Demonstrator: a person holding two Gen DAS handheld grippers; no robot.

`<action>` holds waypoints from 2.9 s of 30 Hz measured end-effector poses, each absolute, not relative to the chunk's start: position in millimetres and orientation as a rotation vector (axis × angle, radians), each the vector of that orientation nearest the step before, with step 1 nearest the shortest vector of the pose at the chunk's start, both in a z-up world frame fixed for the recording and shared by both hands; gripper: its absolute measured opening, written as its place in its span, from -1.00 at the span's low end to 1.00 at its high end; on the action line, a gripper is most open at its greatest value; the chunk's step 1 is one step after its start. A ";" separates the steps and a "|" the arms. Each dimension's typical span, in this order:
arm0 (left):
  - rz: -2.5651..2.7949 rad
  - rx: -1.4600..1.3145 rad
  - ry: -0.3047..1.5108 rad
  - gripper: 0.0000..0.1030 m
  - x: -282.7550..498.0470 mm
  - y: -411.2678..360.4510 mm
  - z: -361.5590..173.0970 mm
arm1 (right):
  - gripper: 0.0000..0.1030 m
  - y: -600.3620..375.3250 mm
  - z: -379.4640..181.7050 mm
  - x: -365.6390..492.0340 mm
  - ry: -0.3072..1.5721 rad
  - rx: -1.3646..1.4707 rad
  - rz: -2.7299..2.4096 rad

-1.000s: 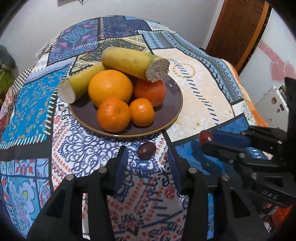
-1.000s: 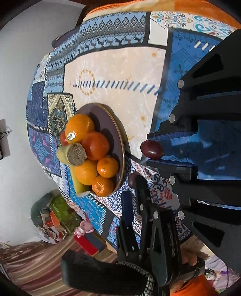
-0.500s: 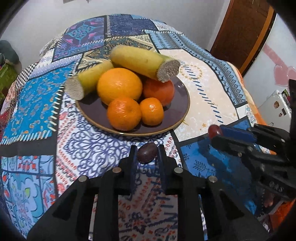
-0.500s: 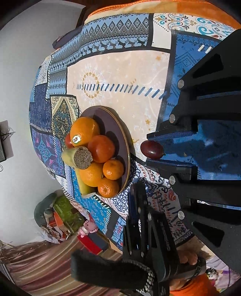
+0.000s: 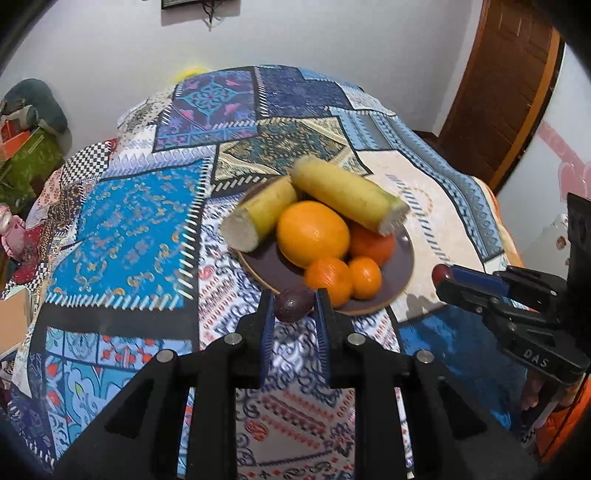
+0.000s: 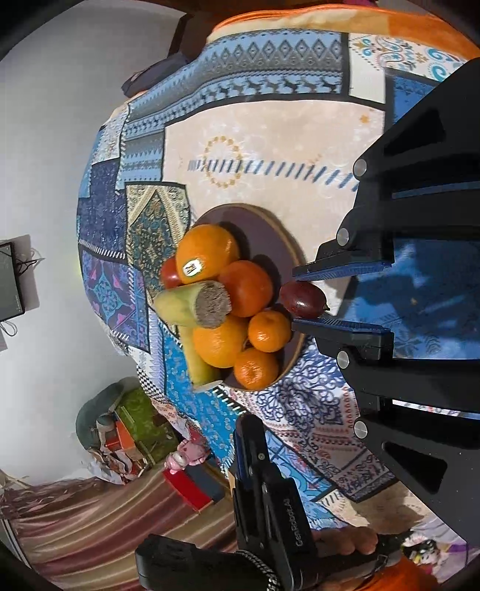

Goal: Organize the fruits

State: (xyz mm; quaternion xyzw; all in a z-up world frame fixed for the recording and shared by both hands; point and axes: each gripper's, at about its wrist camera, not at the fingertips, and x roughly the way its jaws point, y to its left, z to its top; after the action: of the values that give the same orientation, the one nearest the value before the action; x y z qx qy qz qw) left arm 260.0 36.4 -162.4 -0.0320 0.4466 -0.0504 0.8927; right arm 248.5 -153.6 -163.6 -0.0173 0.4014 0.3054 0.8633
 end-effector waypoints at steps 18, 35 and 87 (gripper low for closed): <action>-0.085 -0.068 0.949 -0.59 299.2 43.3 -183.9 | -0.63 -129.8 -189.2 273.3 0.903 -0.074 0.639; -0.099 -0.106 0.968 -0.36 299.6 45.3 -184.2 | -0.46 -136.0 -183.0 273.0 0.887 -0.073 0.611; -0.010 -0.032 0.174 1.00 -22.8 5.4 55.2 | 1.00 -189.7 27.2 21.2 0.176 -0.024 0.448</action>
State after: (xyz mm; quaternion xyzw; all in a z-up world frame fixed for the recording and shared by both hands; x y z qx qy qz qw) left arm -22.8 5.4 55.2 -0.0162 0.0867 -0.0051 0.9961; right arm 21.2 -189.7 27.2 -0.0117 0.0873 0.2218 0.9711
